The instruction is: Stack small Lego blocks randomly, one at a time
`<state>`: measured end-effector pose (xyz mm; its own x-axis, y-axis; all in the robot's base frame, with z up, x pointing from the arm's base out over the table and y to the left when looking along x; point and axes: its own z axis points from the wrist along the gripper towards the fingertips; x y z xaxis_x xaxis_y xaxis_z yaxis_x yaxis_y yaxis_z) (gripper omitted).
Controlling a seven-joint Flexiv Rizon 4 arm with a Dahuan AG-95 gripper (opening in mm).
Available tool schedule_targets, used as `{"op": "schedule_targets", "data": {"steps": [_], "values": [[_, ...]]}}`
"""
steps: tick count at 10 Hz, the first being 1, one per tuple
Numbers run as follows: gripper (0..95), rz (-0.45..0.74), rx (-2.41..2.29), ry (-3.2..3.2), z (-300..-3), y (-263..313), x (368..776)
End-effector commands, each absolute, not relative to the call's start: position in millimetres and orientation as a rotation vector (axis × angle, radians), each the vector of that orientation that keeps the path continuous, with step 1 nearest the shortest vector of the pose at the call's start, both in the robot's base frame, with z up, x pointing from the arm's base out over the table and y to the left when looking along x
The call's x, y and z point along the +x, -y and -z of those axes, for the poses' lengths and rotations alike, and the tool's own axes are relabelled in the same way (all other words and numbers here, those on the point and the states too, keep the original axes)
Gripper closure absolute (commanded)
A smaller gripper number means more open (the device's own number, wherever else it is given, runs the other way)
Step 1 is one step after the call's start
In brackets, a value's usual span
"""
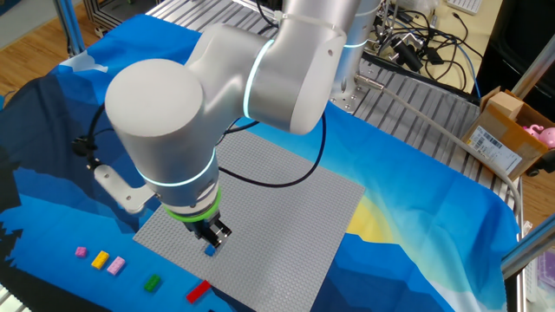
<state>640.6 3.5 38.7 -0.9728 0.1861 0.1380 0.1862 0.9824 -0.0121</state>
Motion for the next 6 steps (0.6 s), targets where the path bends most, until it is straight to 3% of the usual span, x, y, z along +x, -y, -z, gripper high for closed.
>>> {"op": "schedule_targets", "data": {"steps": [1, 6], "values": [[95.0, -0.001, -0.278, 2.995, -39.6, -3.1, 638.8], [95.0, -0.003, -0.279, 2.995, -38.6, -3.6, 637.1]]}}
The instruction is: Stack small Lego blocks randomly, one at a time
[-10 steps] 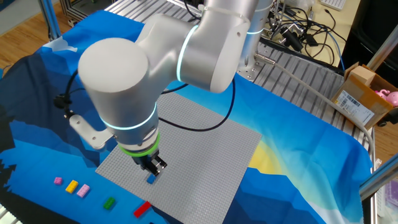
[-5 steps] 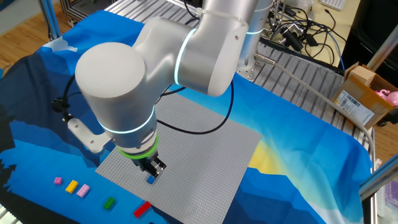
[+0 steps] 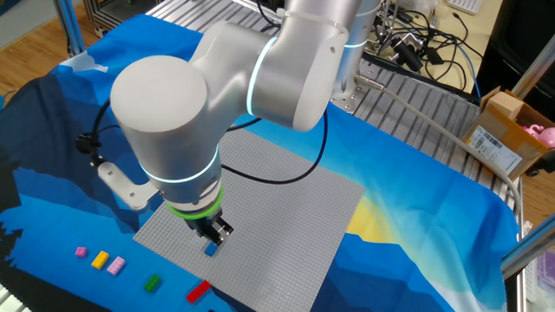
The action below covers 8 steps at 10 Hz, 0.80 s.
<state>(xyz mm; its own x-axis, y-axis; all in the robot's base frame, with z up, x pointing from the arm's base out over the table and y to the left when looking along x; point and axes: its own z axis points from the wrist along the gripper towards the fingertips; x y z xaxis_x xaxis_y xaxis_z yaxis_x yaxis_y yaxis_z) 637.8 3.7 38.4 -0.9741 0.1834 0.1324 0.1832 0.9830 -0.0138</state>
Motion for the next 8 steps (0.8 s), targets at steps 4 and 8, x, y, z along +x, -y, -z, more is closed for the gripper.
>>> {"op": "schedule_targets", "data": {"steps": [4, 8], "values": [[95.0, 0.002, -0.271, 2.998, -38.0, -3.8, 637.0], [95.0, 0.002, -0.275, 2.997, -39.7, -6.8, 633.5]]}}
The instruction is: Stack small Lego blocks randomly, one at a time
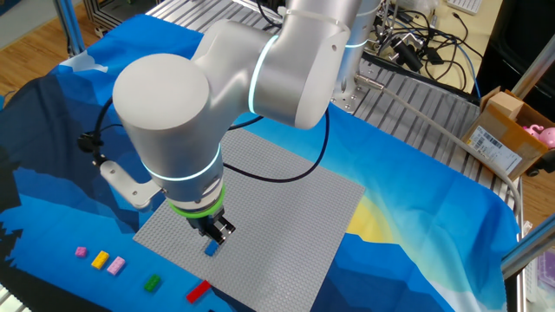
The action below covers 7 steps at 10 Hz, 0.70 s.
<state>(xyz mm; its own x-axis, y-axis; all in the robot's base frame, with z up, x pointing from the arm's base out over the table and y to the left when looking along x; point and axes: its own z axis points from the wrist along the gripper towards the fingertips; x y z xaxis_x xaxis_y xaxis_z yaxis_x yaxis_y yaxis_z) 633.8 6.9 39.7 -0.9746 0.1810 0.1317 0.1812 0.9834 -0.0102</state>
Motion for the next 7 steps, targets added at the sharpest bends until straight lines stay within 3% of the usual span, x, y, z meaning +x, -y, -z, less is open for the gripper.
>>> {"op": "schedule_targets", "data": {"steps": [1, 7], "values": [[95.0, -0.002, -0.276, 2.998, -39.6, -7.8, 632.4], [95.0, -0.005, -0.283, 2.997, -39.3, -9.7, 630.4]]}}
